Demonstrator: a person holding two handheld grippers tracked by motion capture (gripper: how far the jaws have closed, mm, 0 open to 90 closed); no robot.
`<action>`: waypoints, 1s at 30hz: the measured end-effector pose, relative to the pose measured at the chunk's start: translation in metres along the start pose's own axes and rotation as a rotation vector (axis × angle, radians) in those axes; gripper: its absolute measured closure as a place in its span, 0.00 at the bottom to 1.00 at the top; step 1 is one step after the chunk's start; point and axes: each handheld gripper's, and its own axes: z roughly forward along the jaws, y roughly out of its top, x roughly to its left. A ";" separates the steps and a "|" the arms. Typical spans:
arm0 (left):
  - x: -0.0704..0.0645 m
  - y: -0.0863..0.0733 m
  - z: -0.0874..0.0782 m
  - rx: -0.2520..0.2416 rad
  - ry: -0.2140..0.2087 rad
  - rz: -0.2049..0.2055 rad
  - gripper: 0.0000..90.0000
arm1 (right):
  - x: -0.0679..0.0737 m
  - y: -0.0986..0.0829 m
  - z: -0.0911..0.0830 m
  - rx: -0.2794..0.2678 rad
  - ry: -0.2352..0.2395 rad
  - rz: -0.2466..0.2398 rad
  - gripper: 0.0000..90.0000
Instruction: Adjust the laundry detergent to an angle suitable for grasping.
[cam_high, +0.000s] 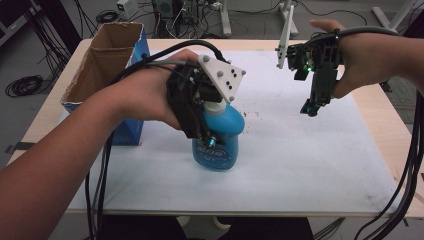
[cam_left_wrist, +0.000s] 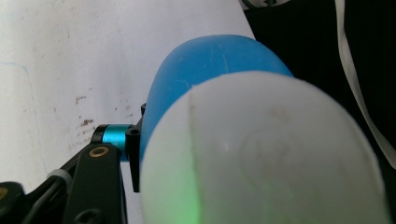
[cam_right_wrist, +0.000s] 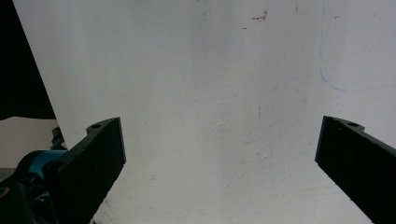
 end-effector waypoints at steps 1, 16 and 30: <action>0.000 -0.001 0.000 -0.009 -0.004 -0.005 0.44 | 0.000 0.000 0.000 0.000 -0.001 0.003 0.01; 0.006 -0.017 0.013 -0.005 -0.001 0.025 0.44 | 0.000 -0.004 -0.001 -0.001 -0.011 0.011 0.01; 0.006 -0.022 0.019 0.005 -0.024 0.018 0.43 | -0.002 -0.007 -0.001 0.004 -0.010 0.024 0.01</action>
